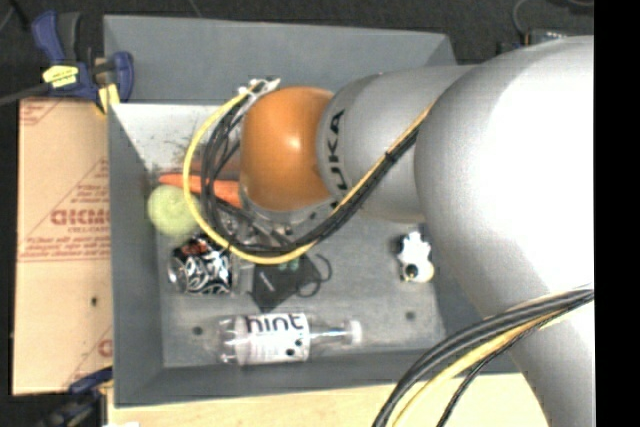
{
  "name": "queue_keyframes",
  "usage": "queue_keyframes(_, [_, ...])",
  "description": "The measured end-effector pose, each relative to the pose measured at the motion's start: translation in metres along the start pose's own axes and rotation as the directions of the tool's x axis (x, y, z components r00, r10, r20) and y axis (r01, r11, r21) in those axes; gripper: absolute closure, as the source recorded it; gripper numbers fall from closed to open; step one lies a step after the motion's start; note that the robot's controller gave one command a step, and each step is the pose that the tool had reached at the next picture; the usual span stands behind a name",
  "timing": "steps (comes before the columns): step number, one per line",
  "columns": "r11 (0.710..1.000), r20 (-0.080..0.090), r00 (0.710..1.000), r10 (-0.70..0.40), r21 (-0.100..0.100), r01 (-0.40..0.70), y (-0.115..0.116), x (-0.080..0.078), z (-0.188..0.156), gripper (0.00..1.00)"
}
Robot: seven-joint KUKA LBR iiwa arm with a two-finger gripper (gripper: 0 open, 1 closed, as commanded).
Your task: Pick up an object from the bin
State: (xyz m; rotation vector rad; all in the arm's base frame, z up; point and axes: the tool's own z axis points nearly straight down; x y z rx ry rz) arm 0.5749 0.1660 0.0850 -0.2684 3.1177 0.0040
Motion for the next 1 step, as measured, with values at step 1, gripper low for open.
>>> queue_keyframes(1, [1.0, 0.0, 1.0, 0.0, 0.0, 0.0, -0.0002, -0.0002, -0.0235, 1.0])
